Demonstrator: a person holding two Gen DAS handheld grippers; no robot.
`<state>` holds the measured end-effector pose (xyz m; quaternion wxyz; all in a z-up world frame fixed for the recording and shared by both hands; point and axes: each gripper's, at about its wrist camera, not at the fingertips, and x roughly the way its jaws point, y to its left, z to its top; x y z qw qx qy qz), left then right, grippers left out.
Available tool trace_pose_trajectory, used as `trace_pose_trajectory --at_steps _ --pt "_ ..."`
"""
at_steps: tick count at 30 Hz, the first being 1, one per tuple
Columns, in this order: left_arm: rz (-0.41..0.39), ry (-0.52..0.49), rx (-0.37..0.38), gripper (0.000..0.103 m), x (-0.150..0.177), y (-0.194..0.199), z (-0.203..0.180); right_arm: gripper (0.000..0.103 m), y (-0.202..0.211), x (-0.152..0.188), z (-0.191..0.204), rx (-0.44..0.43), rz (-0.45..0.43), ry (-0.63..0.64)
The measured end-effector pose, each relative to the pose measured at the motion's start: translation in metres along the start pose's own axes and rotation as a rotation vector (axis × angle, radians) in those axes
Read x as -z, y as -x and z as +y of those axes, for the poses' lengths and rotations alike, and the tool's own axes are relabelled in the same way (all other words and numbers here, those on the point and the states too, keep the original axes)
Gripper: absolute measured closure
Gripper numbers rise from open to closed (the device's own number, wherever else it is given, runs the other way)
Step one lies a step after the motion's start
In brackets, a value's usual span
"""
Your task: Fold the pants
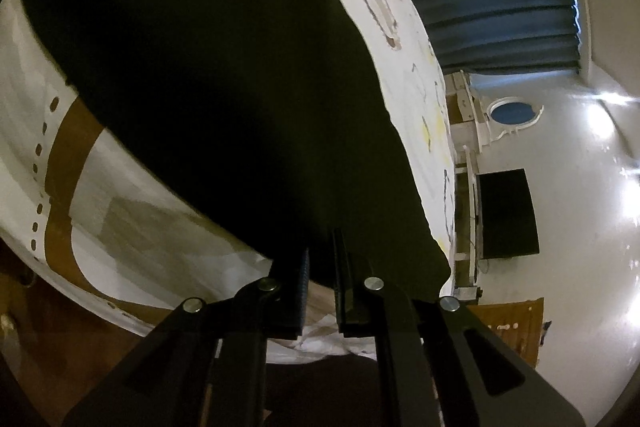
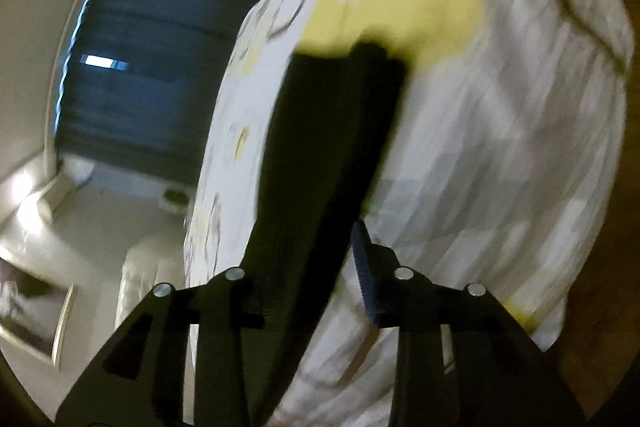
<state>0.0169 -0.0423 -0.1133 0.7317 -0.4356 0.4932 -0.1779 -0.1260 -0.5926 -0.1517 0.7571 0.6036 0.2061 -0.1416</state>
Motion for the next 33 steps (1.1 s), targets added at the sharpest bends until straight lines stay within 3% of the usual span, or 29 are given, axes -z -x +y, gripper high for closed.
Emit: trace_pose_trajectory --at_steps 5,6,7,9,14,18,26,33 --pt "-0.002 -0.006 -0.020 0.094 0.003 -0.002 -0.006 0.066 -0.003 -0.029 -0.013 -0.001 -0.016 -0.016" --pt "-0.001 -0.006 -0.020 0.094 0.004 -0.001 -0.006 0.071 -0.005 -0.033 -0.014 0.007 -0.015 0.001" --pt "-0.001 -0.009 -0.024 0.094 0.005 -0.006 -0.013 0.097 -0.004 -0.037 -0.015 0.025 -0.021 0.025" --pt "0.008 -0.018 -0.032 0.094 0.007 -0.006 -0.015 0.096 -0.006 -0.037 -0.011 0.060 -0.047 0.041" --pt "0.069 0.031 -0.057 0.094 0.011 -0.013 -0.003 0.096 -0.003 -0.021 -0.020 0.020 -0.090 -0.037" --pt "0.057 0.065 -0.059 0.094 0.009 -0.006 0.005 0.074 0.005 -0.014 -0.036 -0.073 -0.087 -0.157" --pt "-0.094 0.092 -0.042 0.093 0.001 0.035 0.013 0.034 -0.004 -0.011 -0.026 -0.115 -0.087 -0.149" --pt "-0.173 0.181 -0.043 0.091 -0.013 0.054 0.034 0.029 -0.006 -0.018 -0.030 -0.141 -0.082 -0.132"
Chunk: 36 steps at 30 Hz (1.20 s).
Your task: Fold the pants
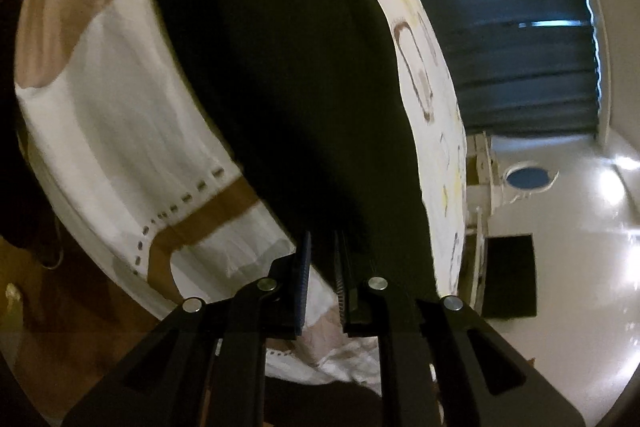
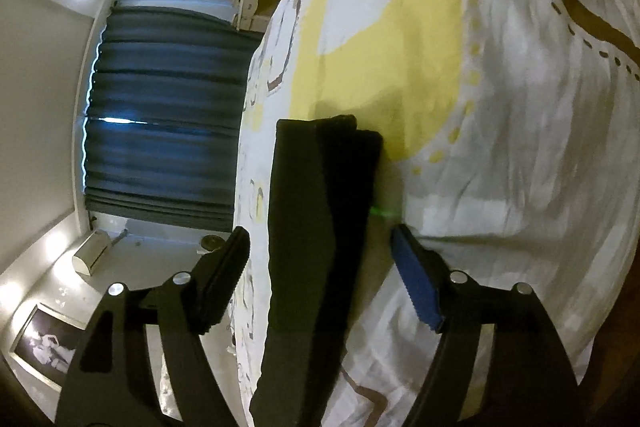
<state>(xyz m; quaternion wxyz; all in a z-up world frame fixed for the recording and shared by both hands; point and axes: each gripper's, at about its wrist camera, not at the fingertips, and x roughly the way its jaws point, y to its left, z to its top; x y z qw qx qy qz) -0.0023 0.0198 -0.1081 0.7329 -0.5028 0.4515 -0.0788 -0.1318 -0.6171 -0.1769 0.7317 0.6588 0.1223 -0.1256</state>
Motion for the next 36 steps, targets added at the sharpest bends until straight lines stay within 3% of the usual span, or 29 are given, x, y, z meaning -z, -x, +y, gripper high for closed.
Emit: trace_pose_trajectory --at_steps 5,9,17,21,22,23,25,30,36 --pt "0.000 0.053 0.104 0.091 -0.009 -0.002 0.000 0.029 0.001 0.000 0.000 -0.008 0.008 -0.013" --pt "-0.012 0.088 0.140 0.091 -0.015 -0.006 0.001 0.029 0.000 0.000 0.004 0.002 0.011 0.001" --pt "-0.005 0.182 0.128 0.091 -0.017 -0.026 -0.002 0.029 -0.001 -0.001 0.006 0.003 0.013 0.004" --pt "-0.005 0.133 0.107 0.090 -0.012 -0.027 -0.010 0.029 -0.002 0.000 0.007 0.008 0.010 0.010" --pt "-0.003 0.138 0.103 0.075 -0.012 -0.028 -0.010 0.029 -0.001 0.000 0.007 0.008 0.011 0.011" --pt "-0.009 0.156 0.101 0.048 -0.011 -0.029 -0.008 0.029 -0.001 0.000 0.007 0.008 0.012 0.012" --pt "-0.043 0.193 0.124 0.032 -0.010 -0.026 -0.005 0.029 0.000 0.001 0.006 0.007 0.014 0.011" --pt "-0.063 0.156 0.087 0.029 -0.013 -0.025 -0.009 0.029 0.001 0.004 0.007 0.007 0.015 0.015" --pt "-0.041 0.191 0.131 0.028 -0.009 -0.018 -0.017 0.029 0.000 0.004 0.008 0.007 0.016 0.017"
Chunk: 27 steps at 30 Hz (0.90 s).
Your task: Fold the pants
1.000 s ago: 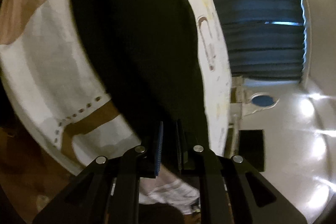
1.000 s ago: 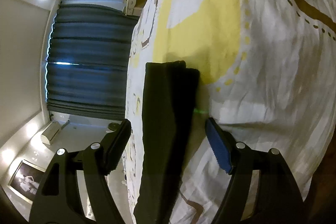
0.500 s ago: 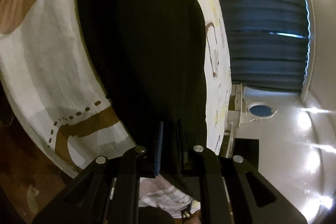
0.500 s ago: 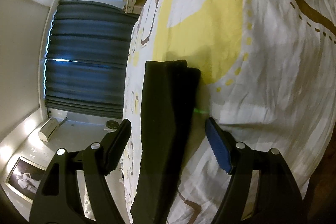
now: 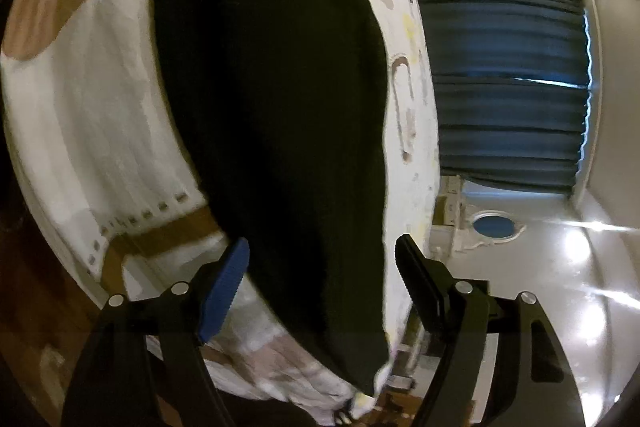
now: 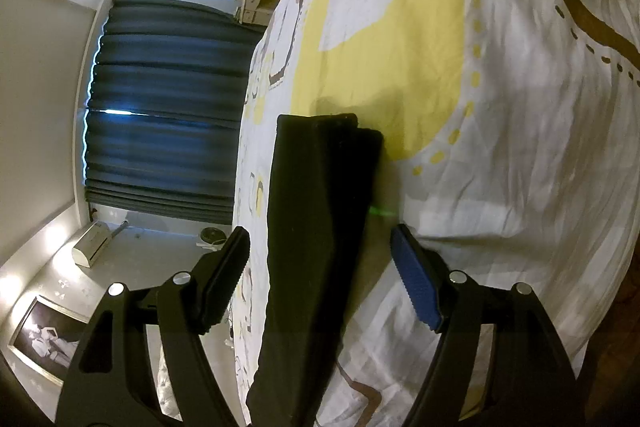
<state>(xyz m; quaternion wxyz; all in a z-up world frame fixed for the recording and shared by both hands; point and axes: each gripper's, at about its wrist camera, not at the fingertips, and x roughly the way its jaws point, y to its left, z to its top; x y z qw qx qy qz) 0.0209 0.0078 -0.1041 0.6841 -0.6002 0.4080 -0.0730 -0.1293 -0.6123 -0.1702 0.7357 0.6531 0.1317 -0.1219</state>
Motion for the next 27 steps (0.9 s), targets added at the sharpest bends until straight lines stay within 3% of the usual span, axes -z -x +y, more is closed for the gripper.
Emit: trace_pose_trajectory --at_steps 5,15,16,17,18,19,27 --pt "0.002 -0.055 0.008 0.028 0.001 -0.010 -0.012 0.029 0.000 0.001 0.000 0.001 -0.002 0.004" --pt "-0.019 -0.048 -0.030 0.029 -0.004 -0.025 -0.006 0.030 -0.002 0.000 0.002 0.003 -0.004 0.004" --pt "-0.024 -0.066 -0.033 0.042 -0.005 -0.025 -0.008 0.032 -0.002 0.000 0.002 0.008 -0.004 0.005" --pt "-0.022 -0.089 -0.052 0.063 -0.006 -0.025 -0.010 0.034 -0.002 0.001 0.002 0.014 -0.007 0.006" --pt "-0.015 -0.107 -0.076 0.075 -0.007 -0.026 -0.010 0.037 -0.003 0.001 0.001 0.017 -0.008 0.005" --pt "-0.007 -0.116 -0.090 0.093 -0.009 -0.025 -0.008 0.042 -0.002 0.001 0.001 0.026 -0.011 0.004" --pt "0.021 -0.147 -0.121 0.096 -0.008 -0.020 0.006 0.071 -0.003 0.000 -0.010 0.048 -0.003 -0.007"
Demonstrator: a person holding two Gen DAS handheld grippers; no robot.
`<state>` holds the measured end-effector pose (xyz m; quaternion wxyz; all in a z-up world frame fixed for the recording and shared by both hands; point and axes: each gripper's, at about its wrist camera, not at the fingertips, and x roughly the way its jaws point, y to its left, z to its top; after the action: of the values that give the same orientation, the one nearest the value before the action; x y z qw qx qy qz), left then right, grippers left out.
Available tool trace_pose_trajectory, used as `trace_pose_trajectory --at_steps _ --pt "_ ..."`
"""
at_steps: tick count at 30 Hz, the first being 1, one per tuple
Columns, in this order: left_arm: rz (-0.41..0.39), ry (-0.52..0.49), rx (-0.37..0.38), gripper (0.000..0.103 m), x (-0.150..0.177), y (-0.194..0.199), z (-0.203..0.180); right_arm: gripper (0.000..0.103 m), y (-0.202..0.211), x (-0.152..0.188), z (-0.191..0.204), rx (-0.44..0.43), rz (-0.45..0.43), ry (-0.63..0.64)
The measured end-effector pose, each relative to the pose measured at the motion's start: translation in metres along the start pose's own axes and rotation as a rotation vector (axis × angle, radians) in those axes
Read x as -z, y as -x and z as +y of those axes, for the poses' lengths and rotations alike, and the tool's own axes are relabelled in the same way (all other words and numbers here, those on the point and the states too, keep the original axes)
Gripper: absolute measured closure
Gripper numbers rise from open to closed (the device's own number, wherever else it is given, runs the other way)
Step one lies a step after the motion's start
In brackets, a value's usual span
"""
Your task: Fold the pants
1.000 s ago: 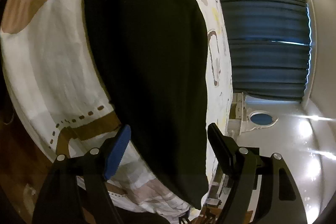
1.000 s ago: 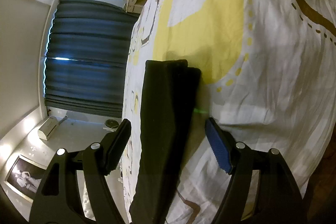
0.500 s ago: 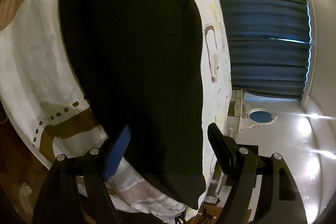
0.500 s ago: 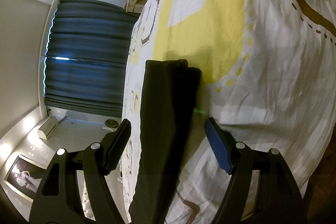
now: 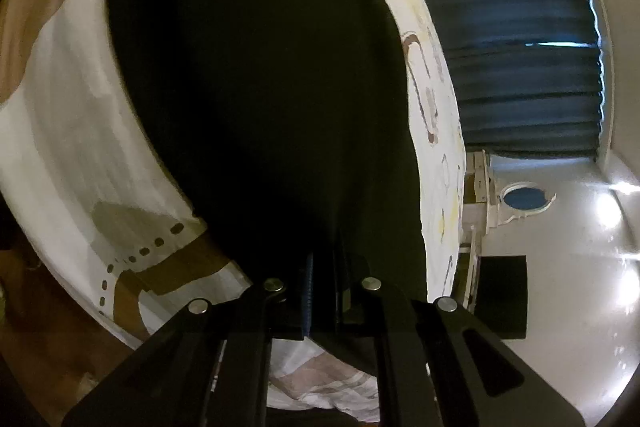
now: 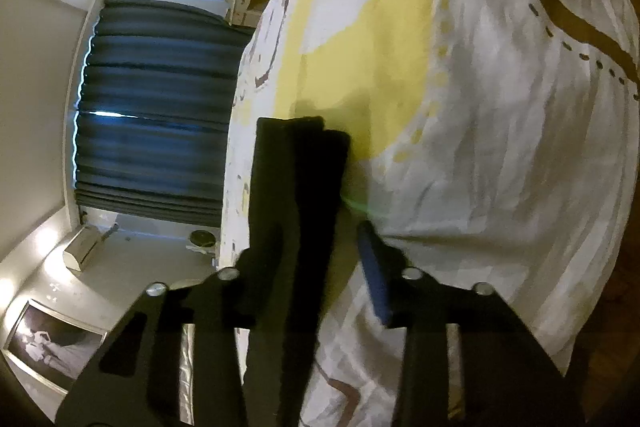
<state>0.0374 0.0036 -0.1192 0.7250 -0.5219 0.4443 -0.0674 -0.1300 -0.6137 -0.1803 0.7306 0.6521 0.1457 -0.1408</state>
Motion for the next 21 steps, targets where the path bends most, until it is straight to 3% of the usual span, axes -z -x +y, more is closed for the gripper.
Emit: trace_pose_trajectory --at_steps 4,13,15,18,21 --pt "0.003 -0.028 -0.009 0.096 0.004 0.004 0.000 0.070 0.002 -0.001 -0.002 -0.026 0.000 -0.022" --pt "0.019 -0.040 -0.014 0.096 0.004 0.007 0.007 0.047 0.005 -0.001 0.000 -0.076 -0.051 -0.055" --pt "0.023 -0.022 -0.002 0.096 0.003 0.006 0.009 0.047 0.001 -0.003 0.002 -0.069 -0.051 -0.046" --pt "0.031 0.021 0.022 0.092 0.002 0.009 0.015 0.046 -0.009 -0.007 0.005 -0.061 -0.044 -0.033" --pt "0.053 0.023 0.036 0.076 0.007 0.014 0.011 0.047 -0.013 -0.010 0.011 -0.039 -0.040 -0.005"
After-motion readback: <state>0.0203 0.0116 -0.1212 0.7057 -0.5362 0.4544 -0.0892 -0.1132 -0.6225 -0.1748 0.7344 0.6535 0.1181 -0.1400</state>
